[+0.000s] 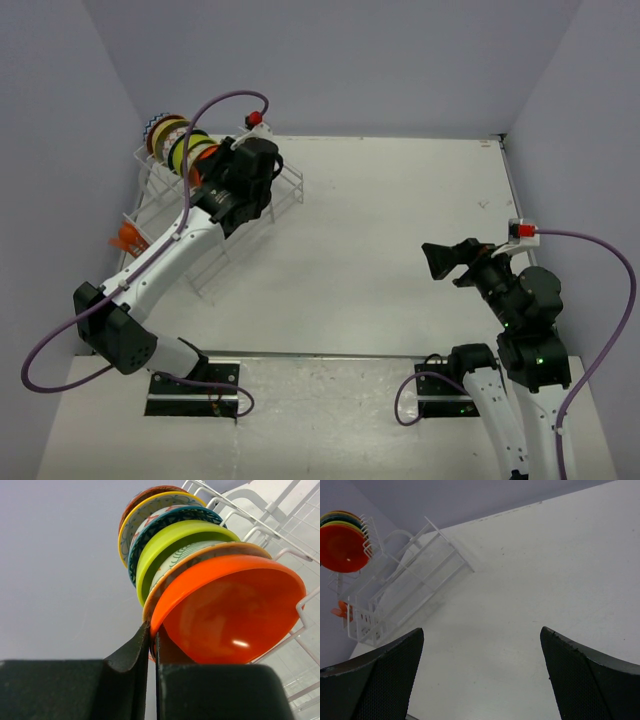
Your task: Unload the bowls from the dish rack
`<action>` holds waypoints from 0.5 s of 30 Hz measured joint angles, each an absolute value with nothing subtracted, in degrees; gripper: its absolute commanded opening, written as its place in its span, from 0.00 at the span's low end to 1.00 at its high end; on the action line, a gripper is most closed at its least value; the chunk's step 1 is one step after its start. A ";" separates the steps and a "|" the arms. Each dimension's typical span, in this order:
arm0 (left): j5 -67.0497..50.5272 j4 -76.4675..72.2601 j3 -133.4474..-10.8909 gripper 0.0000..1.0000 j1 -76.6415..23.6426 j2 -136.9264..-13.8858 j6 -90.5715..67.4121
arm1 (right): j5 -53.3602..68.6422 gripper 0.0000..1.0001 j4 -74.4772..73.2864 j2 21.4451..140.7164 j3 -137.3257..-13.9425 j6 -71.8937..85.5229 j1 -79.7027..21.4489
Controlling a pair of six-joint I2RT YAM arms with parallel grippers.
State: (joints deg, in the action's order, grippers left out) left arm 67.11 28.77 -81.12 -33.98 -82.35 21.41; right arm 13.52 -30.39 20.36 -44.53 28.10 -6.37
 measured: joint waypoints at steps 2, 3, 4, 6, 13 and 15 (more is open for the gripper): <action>67.44 27.70 -81.12 0.00 -34.26 -82.35 22.17 | 13.52 0.99 -30.33 20.36 -44.53 28.12 -6.37; 67.59 27.33 -81.12 0.00 -34.48 -82.32 22.39 | 13.50 0.99 -30.33 20.36 -44.53 28.14 -6.37; 67.77 26.94 -81.12 0.00 -34.79 -82.32 22.92 | 13.50 0.99 -30.33 20.36 -44.53 28.27 -6.37; 67.96 26.41 -81.10 0.00 -35.31 -82.32 23.57 | 13.50 0.99 -30.28 20.36 -44.53 28.42 -6.37; 69.06 25.26 -81.08 0.00 -37.65 -82.32 24.67 | 13.50 0.99 -29.67 20.36 -44.53 28.53 -6.37; 69.87 25.08 -81.08 0.00 -38.41 -82.30 24.75 | 13.52 0.99 -29.32 20.43 -44.53 28.58 -6.37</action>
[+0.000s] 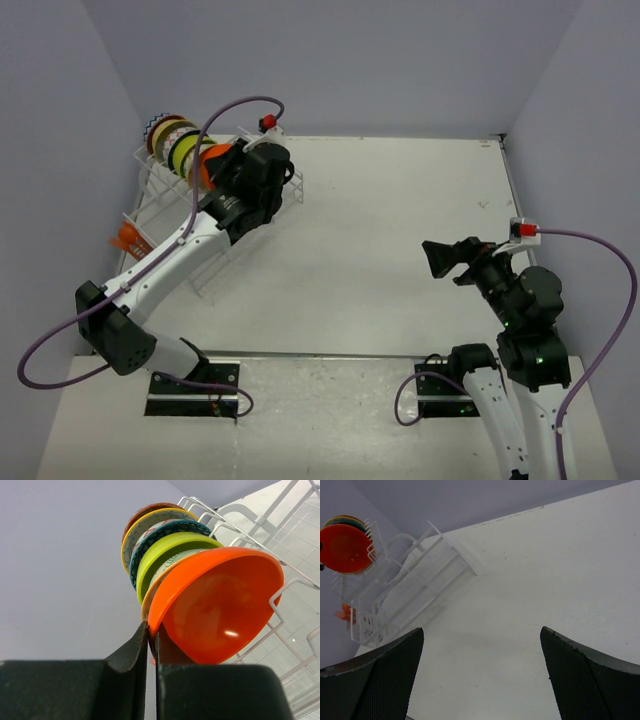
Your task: Unload the bowls from the dish rack
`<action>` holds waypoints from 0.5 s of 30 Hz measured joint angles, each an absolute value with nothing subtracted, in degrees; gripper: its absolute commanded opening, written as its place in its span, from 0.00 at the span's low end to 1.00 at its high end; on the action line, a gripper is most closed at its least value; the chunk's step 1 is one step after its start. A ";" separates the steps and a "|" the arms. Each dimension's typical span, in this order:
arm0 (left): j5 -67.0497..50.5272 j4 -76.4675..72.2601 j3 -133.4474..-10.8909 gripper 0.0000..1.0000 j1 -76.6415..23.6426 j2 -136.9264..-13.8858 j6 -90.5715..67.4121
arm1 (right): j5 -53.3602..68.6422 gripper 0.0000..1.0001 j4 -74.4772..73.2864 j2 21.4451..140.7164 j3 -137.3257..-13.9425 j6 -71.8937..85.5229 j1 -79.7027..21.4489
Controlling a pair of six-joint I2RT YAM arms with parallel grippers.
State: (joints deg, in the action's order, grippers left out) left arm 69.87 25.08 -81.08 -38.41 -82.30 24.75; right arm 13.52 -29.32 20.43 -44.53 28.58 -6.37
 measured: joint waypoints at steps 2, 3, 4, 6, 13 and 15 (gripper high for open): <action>70.59 25.02 -81.08 0.00 -38.96 -82.24 24.77 | 13.52 0.99 -28.99 20.64 -44.53 28.75 -6.37; 70.89 24.99 -81.10 0.00 -39.13 -82.19 24.80 | 13.54 0.99 -28.97 20.75 -44.53 28.91 -6.37; 71.18 24.99 -81.10 0.00 -39.20 -82.13 24.84 | 13.54 0.99 -28.88 20.88 -44.53 28.97 -6.37; 71.72 24.99 -81.10 0.00 -39.24 -81.84 24.91 | 13.72 0.99 -28.56 21.04 -44.49 29.15 -6.37; 72.42 24.40 -81.10 0.00 -39.86 -79.96 25.15 | 14.57 0.99 -27.64 21.93 -44.31 29.58 -6.37; 72.49 23.68 -81.17 0.00 -40.27 -79.61 25.19 | 14.59 0.99 -27.42 22.22 -44.27 29.63 -6.37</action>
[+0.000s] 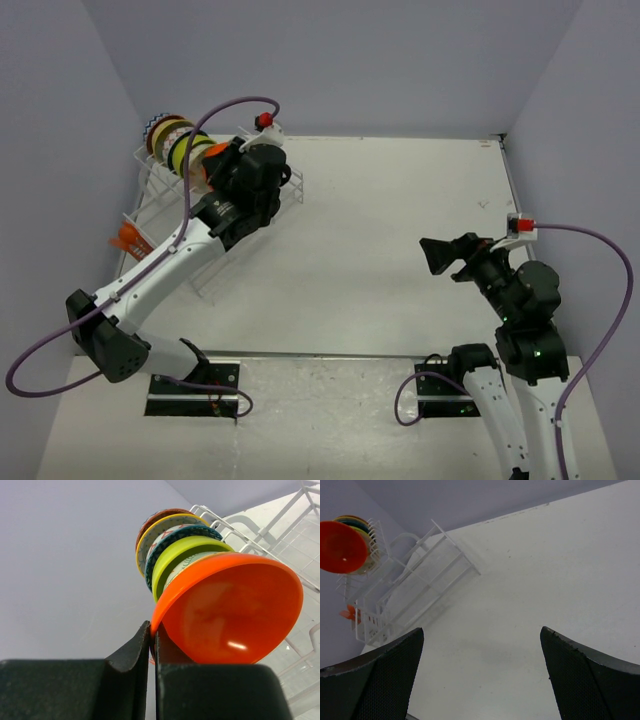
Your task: Unload the bowls from the dish rack
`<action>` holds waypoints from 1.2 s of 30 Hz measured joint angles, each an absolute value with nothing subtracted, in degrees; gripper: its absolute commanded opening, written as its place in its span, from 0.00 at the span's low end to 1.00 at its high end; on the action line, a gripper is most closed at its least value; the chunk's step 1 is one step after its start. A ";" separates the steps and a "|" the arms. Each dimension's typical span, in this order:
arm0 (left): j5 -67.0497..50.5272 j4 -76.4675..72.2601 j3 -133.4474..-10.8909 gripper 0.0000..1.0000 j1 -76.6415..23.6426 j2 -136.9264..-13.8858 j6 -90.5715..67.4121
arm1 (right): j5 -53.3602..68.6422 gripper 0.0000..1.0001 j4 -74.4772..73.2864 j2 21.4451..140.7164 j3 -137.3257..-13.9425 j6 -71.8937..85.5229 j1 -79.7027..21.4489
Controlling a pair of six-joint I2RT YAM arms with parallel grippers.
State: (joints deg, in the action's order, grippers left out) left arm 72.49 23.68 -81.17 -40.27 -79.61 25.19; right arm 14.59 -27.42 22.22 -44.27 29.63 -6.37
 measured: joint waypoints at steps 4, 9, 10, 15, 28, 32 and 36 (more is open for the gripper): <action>72.55 23.22 -81.38 0.00 -41.47 -79.26 25.10 | 14.81 0.99 -27.11 22.59 -44.23 29.76 -6.37; 68.47 29.39 -85.12 0.00 -45.15 -79.00 18.52 | 17.52 0.99 -24.43 24.10 -44.23 31.35 -6.37; 65.17 32.32 -87.15 0.00 -45.74 -78.98 15.46 | 18.94 0.99 -23.44 24.93 -44.25 32.12 -6.37; 45.67 36.58 -90.06 0.00 -46.44 -74.91 2.76 | 28.38 0.99 -19.73 35.29 -48.51 36.12 -8.36; 17.76 36.47 -86.32 0.00 -46.44 -78.46 -14.63 | 0.34 0.67 -31.51 61.73 -78.61 27.42 -39.40; 15.20 36.53 -86.32 0.00 -46.44 -79.75 -16.78 | -8.10 0.57 -34.61 66.96 -78.96 25.85 -42.19; 13.28 36.07 -86.35 0.00 -46.44 -79.75 -17.96 | -14.55 0.40 -36.67 71.55 -78.96 24.40 -43.77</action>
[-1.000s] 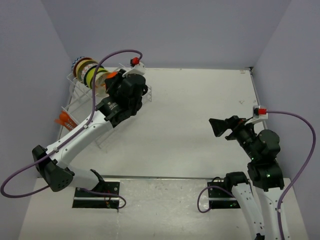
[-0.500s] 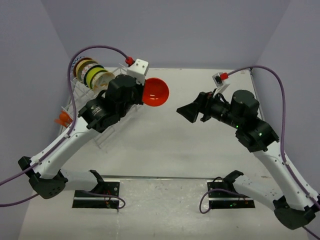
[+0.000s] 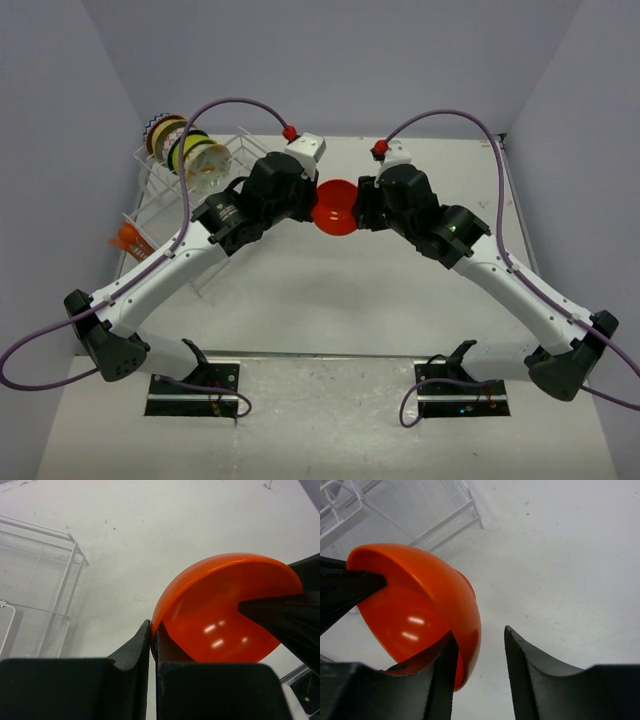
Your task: Unload the bowls from the dish rack
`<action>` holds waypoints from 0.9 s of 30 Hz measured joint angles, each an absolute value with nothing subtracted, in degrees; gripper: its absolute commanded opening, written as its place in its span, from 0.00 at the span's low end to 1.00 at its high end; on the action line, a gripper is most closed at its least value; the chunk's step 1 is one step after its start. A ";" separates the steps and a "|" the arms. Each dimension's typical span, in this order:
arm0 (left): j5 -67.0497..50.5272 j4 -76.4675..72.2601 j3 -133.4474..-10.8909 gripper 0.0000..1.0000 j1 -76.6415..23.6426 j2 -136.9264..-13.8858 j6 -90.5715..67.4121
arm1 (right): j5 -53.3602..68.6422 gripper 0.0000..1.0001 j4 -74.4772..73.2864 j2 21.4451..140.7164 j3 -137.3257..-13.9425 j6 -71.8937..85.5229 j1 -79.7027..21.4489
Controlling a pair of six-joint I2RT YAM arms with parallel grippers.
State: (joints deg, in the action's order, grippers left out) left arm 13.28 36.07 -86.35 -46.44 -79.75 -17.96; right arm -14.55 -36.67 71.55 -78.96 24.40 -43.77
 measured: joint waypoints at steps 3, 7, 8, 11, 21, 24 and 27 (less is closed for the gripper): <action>11.68 35.64 -86.35 0.00 -46.48 -79.77 -18.85 | -17.43 0.02 -36.32 73.25 -78.96 23.59 -44.23; 11.14 34.46 -86.13 0.06 -46.59 -79.83 -19.51 | -21.58 0.00 -35.00 73.87 -78.89 23.16 -44.66; 11.20 34.00 -85.84 0.50 -46.57 -79.83 -19.55 | -22.15 0.00 -34.65 73.87 -78.83 22.98 -44.80; 13.06 33.85 -85.69 1.00 -46.54 -79.77 -20.32 | -23.35 0.00 -34.26 74.28 -78.52 22.57 -44.05; 32.10 43.40 -89.62 1.00 -46.52 -73.10 -23.38 | -10.48 0.00 -39.48 102.26 -90.37 20.88 -23.05; 36.12 46.68 -92.86 1.00 -46.52 -69.43 -23.55 | -5.41 0.00 -40.18 115.59 -96.51 20.45 -19.86; 40.32 49.19 -96.97 1.00 -46.48 -66.63 -23.62 | -1.21 0.00 -42.96 122.39 -97.65 20.71 -18.13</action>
